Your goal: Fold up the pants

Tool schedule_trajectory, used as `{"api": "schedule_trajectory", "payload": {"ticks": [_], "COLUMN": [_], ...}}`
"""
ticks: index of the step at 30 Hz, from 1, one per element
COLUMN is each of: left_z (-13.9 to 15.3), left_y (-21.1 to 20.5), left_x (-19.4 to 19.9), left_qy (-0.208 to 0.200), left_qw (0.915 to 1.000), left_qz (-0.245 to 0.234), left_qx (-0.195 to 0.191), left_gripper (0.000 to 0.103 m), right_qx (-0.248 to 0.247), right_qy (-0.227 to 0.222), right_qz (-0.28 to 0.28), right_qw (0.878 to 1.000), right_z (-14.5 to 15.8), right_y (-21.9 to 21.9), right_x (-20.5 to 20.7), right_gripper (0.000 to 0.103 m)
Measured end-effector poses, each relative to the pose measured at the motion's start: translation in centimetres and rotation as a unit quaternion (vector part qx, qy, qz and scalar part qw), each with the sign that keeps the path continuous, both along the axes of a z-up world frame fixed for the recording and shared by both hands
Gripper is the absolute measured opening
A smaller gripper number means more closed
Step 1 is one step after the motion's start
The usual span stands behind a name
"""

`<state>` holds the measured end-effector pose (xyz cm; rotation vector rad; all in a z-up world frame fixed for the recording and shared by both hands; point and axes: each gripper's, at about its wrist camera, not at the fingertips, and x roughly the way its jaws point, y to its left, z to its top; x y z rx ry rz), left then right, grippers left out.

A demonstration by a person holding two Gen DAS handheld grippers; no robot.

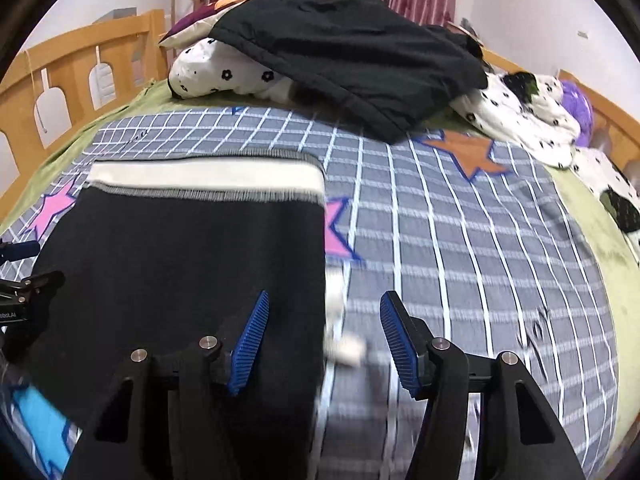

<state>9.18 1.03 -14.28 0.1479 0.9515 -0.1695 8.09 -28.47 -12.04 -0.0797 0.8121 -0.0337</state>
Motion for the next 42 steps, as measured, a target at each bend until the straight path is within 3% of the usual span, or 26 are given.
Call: {"api": "schedule_trajectory", "payload": {"ticks": [4,8,13,16,18,21,22,24,26,27,28,30,31,34,36,38,42], "left_z": [0.4,0.0,-0.4,-0.8,-1.4,-1.6,-1.3,-0.6,0.5,1.0,0.9,-1.3,-2.3,-1.8,-0.6,0.6,2.6], "left_y": [1.2,1.7,1.9,2.9,3.3,3.7,3.8,4.0,4.3,4.5,4.4,3.8,3.6,3.1,3.5,4.2,4.8], "left_x": [-3.1,-5.6,-8.1,-8.9,-9.1,-9.4,-9.3,-9.6,-10.2,-10.4,-10.5,-9.8,-9.7,-10.1,-10.4,-10.9,-11.6], "left_qy": [-0.012,0.004,0.005,0.019,0.027,0.011,0.003,-0.015,-0.035,-0.042,-0.043,0.004,0.019,0.008,0.008,0.000,-0.029], "left_qw": [0.9997,0.9997,0.9986,0.9982,0.9969,0.9962,0.9967,0.9977,0.9987,0.9987,0.9989,0.9990,0.9983,0.9978,0.9991,0.9997,0.9983], "left_qz": [-0.005,-0.021,-0.041,-0.040,-0.038,-0.028,-0.023,-0.019,-0.027,-0.027,-0.019,-0.007,-0.008,-0.022,-0.032,-0.023,-0.029], "left_qx": [-0.020,-0.014,0.034,0.039,0.064,0.082,0.078,0.064,0.025,0.008,0.005,0.045,0.055,0.062,0.028,-0.004,-0.041], "left_gripper": [0.084,0.084,0.085,0.085,0.084,0.082,0.080,0.059,0.044,0.041,0.041,0.043,0.044,0.042,0.045,0.056,0.059], "right_qx": [-0.016,-0.022,-0.016,-0.034,-0.023,-0.010,-0.006,0.001,0.011,0.014,0.018,0.025,0.024,-0.010,-0.050,-0.055,-0.015], "right_qy": [0.015,0.024,0.055,0.040,0.027,0.019,0.017,0.012,-0.004,-0.019,-0.037,-0.048,-0.040,0.022,0.049,0.031,0.001], "right_qz": [0.014,0.012,0.014,0.020,0.019,0.009,0.007,0.009,0.015,0.018,0.024,0.032,0.034,0.033,0.034,0.038,0.038], "right_qw": [1.000,0.999,0.998,0.998,0.999,1.000,1.000,1.000,1.000,1.000,0.999,0.998,0.998,0.999,0.997,0.997,0.999], "right_z": [-0.9,-2.0,-2.6,-2.0,-1.3,-0.9,-0.8,-0.5,0.0,0.4,1.0,1.3,1.0,-1.6,-3.2,-2.7,-1.0], "right_y": [0.7,1.4,1.6,1.5,1.3,0.8,0.8,0.8,1.1,1.2,1.3,1.5,1.7,2.6,3.3,3.5,2.7], "right_x": [-2.8,-5.5,-7.2,-8.5,-9.0,-9.1,-9.1,-8.9,-8.8,-9.1,-9.5,-9.7,-9.5,-8.1,-7.5,-7.9,-8.3], "right_gripper": [0.056,0.056,0.056,0.056,0.056,0.056,0.056,0.056,0.056,0.056,0.056,0.056,0.056,0.056,0.056,0.056,0.056]}}
